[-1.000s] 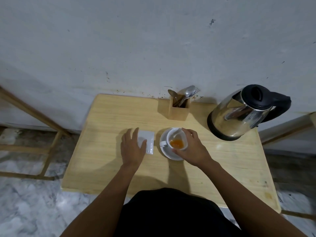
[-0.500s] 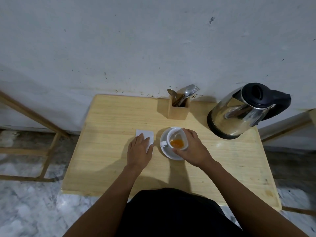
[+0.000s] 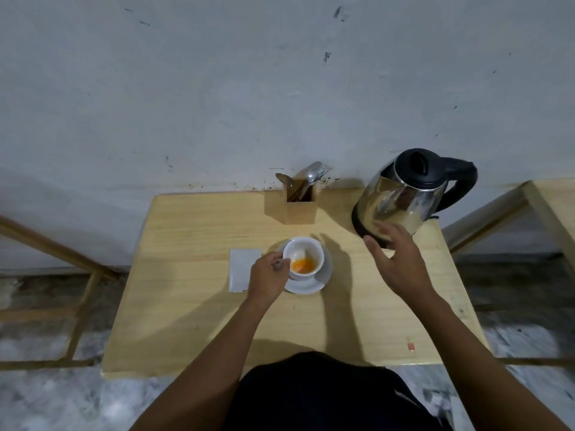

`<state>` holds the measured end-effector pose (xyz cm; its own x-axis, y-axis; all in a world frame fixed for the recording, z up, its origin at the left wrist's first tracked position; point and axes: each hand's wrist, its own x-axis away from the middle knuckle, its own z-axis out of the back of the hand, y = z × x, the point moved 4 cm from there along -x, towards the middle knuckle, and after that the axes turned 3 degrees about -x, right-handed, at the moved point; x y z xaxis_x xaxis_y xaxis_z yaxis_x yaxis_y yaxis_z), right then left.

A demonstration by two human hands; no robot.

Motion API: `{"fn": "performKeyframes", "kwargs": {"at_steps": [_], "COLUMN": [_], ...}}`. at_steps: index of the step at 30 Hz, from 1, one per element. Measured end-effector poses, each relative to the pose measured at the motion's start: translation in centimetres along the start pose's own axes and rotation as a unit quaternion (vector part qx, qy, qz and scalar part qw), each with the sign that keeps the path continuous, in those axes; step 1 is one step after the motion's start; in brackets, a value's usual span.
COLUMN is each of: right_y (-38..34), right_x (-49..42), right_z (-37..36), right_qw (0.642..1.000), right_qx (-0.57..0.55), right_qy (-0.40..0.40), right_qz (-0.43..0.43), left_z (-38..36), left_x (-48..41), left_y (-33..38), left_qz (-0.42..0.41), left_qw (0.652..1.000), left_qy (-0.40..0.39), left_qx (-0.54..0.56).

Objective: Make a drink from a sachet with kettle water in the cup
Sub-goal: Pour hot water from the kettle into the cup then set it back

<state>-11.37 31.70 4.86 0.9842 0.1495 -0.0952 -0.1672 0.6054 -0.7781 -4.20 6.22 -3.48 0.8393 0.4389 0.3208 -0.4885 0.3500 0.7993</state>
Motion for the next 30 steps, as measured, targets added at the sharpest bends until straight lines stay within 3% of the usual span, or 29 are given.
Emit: {"fn": "performKeyframes", "kwargs": {"at_steps": [6, 10, 14, 21, 30], "right_y": [2.2, 3.3, 4.7, 5.8, 6.7], "right_x": [-2.2, -4.8, -8.2, -13.0, -18.5], "right_z": [7.3, 10.4, 11.8, 13.4, 14.5], "right_qw": [0.992, 0.99, 0.995, 1.0, 0.982], "right_qx": [-0.017, -0.013, -0.009, -0.002, -0.022], "right_qy": [0.125, 0.138, 0.076, -0.007, -0.189], "right_qz": [-0.004, -0.034, -0.058, -0.019, 0.009], "left_z": [-0.8, -1.3, -2.2, -2.9, -3.5], "left_x": [0.1, 0.3, 0.8, 1.4, 1.8], "left_y": [0.4, 0.6, 1.2, 2.2, 3.4], "left_qz": [0.056, 0.093, 0.116, 0.128, 0.135], "left_qw": [0.997, 0.992, 0.985, 0.973, 0.969], "left_qy": [0.043, 0.078, 0.129, 0.192, 0.203], "left_qx": [0.017, 0.021, 0.025, 0.027, -0.03]}}
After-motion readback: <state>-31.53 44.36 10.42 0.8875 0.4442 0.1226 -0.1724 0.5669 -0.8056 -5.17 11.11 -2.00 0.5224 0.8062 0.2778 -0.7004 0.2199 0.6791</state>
